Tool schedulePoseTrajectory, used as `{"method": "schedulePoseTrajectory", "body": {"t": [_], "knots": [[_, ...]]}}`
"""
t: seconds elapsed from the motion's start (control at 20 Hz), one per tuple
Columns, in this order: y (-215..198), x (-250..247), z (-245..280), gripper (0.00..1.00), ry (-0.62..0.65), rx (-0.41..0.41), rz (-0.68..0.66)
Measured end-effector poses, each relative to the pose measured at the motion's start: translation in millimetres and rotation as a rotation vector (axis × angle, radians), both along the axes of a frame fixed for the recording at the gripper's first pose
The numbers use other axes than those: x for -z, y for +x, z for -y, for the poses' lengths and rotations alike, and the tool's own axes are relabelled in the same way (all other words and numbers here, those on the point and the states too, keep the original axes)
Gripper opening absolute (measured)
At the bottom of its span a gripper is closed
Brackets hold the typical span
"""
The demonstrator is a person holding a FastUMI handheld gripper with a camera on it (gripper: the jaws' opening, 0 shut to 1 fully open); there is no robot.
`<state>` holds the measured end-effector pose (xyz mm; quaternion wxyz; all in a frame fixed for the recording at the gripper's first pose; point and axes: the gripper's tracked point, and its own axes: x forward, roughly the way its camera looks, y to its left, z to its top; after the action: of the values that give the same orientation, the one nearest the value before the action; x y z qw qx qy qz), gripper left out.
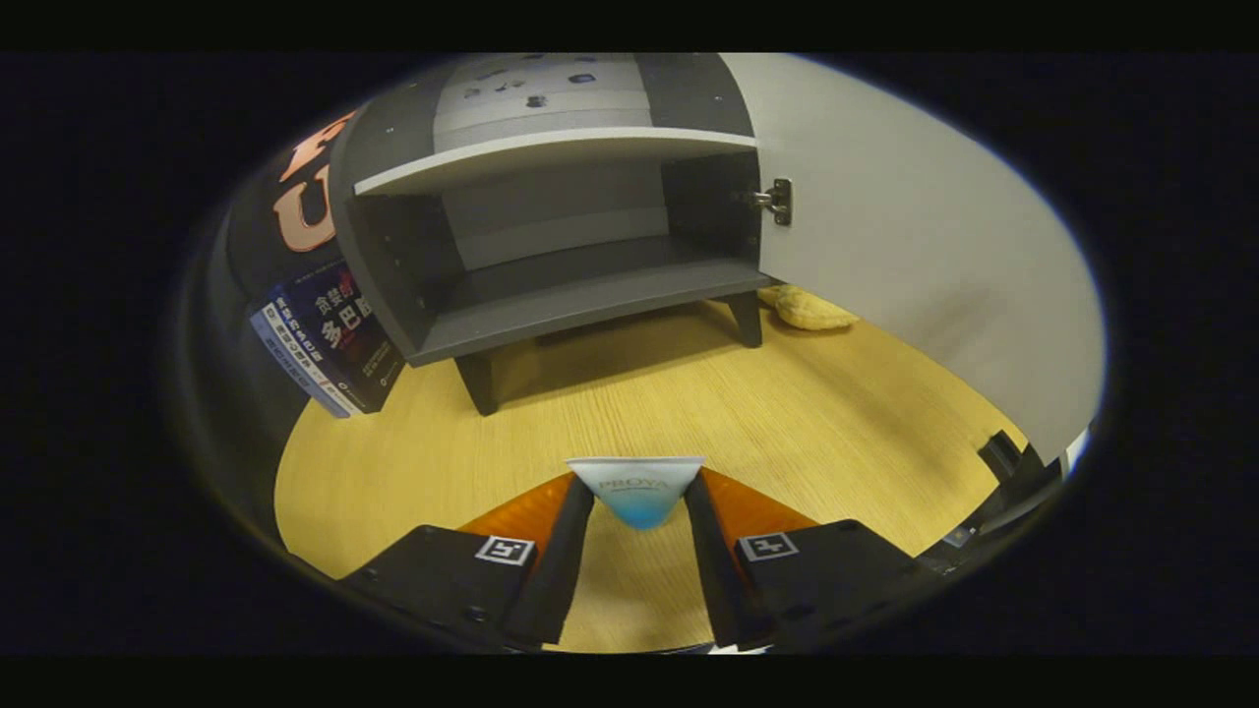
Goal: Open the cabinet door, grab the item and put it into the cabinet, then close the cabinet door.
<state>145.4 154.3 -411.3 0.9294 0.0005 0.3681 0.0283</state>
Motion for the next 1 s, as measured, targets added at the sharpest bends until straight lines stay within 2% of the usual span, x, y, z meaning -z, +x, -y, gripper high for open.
{"method": "schedulePoseTrajectory", "body": {"t": [0.4, 1.0], "knots": [[6.2, -100.0, -21.1, 0.61, 0.012, -0.061, 0.052], [40.0, -253.3, -54.8, 0.61, -0.022, -0.183, 0.239]]}}
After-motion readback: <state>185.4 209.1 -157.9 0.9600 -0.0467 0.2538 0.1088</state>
